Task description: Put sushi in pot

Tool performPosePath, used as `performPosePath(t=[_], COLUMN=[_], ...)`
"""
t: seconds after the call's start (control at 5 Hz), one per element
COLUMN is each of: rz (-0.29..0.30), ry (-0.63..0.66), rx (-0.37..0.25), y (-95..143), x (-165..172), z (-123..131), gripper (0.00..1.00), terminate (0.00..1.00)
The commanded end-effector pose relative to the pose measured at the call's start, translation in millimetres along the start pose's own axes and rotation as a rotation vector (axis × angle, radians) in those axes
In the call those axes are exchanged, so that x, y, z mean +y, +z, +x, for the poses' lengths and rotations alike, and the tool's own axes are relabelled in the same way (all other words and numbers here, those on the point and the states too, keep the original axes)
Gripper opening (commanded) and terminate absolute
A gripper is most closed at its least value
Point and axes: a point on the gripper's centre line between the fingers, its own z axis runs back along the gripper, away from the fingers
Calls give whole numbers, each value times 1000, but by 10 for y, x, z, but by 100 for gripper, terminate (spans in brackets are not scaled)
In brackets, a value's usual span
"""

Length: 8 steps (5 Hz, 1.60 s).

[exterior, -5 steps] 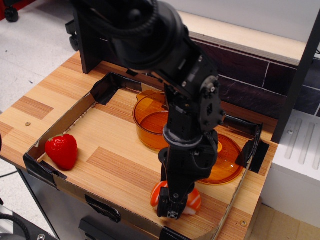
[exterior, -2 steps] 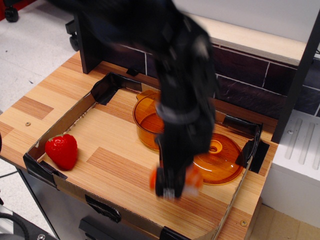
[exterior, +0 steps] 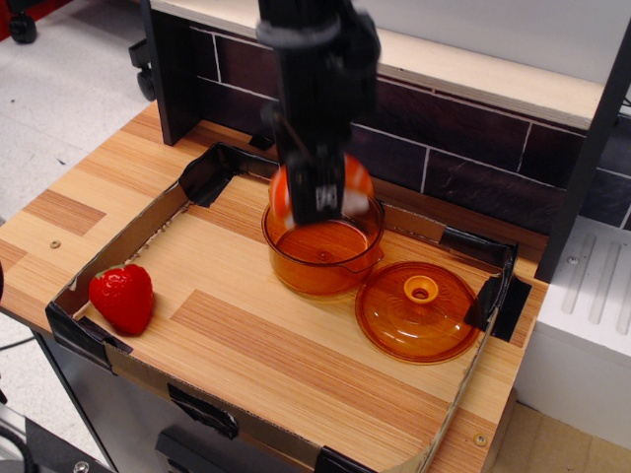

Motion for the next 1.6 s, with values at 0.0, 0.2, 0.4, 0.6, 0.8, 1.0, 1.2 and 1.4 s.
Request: performPosePath(t=[0.0,0.2,0.4,0.6,0.8,1.0,1.2,1.4], rz=[26,6,20,28,32,33,43,55], ry=[149,137,118,116,143,148,149,139], rx=[29,52,60,64,77,82,64,17], y=[-127,-295,-400,-432,-460,-462,-378,-141], x=[349,368,348,333,358,364,334,261], z=[-164,-167,-162,-164,-156,-157,-165,-151], gripper=[0,0,0,0,100,100,100,100], terminate=[0,0,0,0,0,0,0,0])
